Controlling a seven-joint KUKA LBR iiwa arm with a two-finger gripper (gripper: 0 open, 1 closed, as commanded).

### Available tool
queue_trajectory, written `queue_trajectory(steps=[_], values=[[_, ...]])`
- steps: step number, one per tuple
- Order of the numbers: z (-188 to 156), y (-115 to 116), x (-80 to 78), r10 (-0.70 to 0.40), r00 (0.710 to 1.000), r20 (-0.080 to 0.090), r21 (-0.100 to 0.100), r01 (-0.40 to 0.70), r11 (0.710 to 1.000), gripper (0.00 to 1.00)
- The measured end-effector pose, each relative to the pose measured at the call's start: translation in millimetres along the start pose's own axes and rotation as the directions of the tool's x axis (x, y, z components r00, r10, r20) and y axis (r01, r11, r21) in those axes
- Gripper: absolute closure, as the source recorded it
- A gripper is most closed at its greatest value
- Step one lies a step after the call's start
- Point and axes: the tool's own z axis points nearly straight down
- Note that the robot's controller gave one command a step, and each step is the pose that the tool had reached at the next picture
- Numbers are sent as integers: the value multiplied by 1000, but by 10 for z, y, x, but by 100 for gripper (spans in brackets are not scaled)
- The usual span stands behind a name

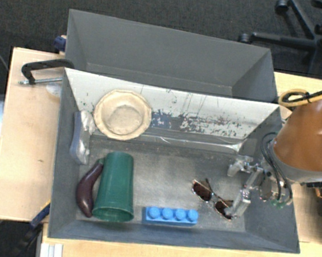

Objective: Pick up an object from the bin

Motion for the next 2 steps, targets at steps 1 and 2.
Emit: queue_trajectory(steps=[1, 2], values=[[785, 53, 42, -59, 998, -8, 0, 59, 998, 0], [740, -24, 10, 13, 1000, 2, -2, -13, 1000, 100]])
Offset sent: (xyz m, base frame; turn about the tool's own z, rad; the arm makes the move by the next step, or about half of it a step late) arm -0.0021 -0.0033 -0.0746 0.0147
